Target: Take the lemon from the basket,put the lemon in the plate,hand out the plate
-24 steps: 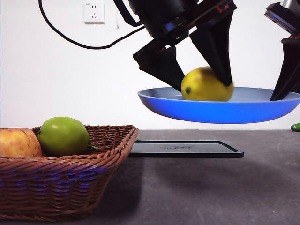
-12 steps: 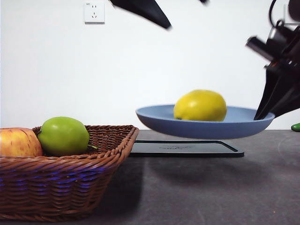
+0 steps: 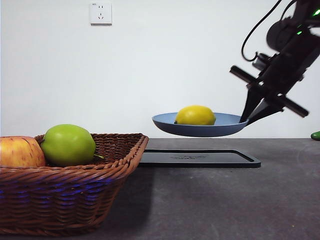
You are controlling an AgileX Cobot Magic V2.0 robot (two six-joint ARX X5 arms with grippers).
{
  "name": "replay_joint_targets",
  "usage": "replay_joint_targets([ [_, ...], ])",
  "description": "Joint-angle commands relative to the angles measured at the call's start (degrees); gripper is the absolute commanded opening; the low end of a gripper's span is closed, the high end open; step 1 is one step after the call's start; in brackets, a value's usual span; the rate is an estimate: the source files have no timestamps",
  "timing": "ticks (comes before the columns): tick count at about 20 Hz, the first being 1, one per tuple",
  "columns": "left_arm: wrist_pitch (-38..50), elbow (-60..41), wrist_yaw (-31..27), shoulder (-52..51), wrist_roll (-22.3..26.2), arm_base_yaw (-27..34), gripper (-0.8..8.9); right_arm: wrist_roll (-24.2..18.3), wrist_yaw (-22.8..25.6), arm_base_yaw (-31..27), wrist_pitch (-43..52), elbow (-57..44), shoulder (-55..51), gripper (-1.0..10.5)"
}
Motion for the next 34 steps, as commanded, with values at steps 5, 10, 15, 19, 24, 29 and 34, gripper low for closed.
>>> replay_joint_targets([
  [5,-0.5,1.1,-3.4,0.6,0.1,-0.3,3.87,0.7,-0.5,0.1,-2.0,12.4,12.6,0.0],
  [10,-0.4,1.1,-5.5,0.6,0.1,-0.3,3.87,-0.2,0.5,0.1,-3.2,12.6,15.1,0.0],
  [15,-0.5,1.1,-5.5,0.6,0.3,-0.3,3.87,-2.6,3.8,0.1,-5.4,12.7,15.7,1.2],
  [19,-0.5,1.1,-5.5,0.6,0.9,-0.3,3.87,-4.1,3.7,0.1,-5.6,12.7,14.5,2.2],
  [24,0.1,1.1,-7.5,0.6,5.1,-0.3,3.48,-7.9,3.8,0.1,-10.0,12.7,5.9,2.2],
  [29,0.8,1.1,-14.5,1.0,9.4,-0.2,1.51,-15.2,3.8,0.7,-20.7,12.7,-6.3,1.5],
  [34,0.6,1.0,-20.0,1.6,14.3,2.1,0.06,-20.0,4.4,3.6,-32.4,12.7,-16.5,0.1],
])
